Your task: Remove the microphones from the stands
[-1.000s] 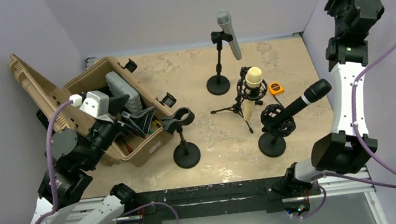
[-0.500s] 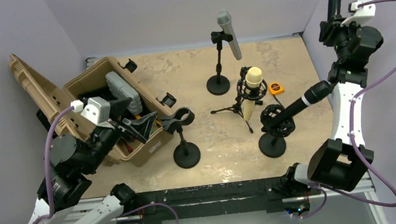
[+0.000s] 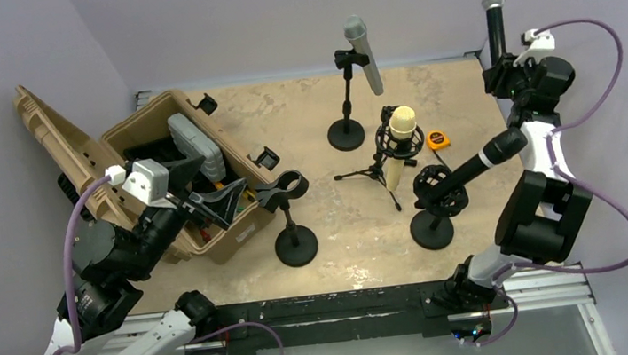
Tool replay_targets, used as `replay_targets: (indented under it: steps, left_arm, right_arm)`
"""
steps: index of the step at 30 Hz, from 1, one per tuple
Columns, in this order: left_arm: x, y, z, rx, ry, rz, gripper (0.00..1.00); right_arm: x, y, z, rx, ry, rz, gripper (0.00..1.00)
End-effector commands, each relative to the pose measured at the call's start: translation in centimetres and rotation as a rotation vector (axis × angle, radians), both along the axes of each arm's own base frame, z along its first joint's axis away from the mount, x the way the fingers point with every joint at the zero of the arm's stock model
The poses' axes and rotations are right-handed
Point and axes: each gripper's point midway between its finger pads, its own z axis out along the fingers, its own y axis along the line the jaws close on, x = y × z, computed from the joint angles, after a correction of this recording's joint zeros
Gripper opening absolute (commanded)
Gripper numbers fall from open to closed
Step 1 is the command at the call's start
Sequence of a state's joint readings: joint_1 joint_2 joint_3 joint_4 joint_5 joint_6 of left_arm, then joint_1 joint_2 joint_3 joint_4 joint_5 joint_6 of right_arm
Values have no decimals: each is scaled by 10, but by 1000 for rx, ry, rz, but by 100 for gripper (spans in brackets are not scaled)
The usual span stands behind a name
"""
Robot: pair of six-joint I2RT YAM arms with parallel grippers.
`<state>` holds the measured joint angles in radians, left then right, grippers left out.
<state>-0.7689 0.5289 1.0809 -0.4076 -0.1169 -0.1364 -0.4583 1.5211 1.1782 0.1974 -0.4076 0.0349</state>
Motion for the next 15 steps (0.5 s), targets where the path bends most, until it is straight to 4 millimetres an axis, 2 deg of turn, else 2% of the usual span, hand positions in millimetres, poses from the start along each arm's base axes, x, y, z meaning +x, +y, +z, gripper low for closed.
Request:
replay_targets:
  steps: [1,4,7,12,15]
  left_arm:
    - [0,2,10,-18,-45,11,94]
    - [1,2,10,-18,-45,12,94]
    - [1,0,8,-13,-42,7,94]
    - [3,-3,6,-5,-36,0,94]
    - [3,-4,5,-3,-35,-4,94]
  right_arm:
    - [8,7,-24,-8,0,71,0]
    - [13,5,-83,49,123,72,0]
    - [13,0,-128,102,206,33,0]
    - [12,-14,-168,107,302,-61,0]
    - [13,-11,-190,98,354,-62,1]
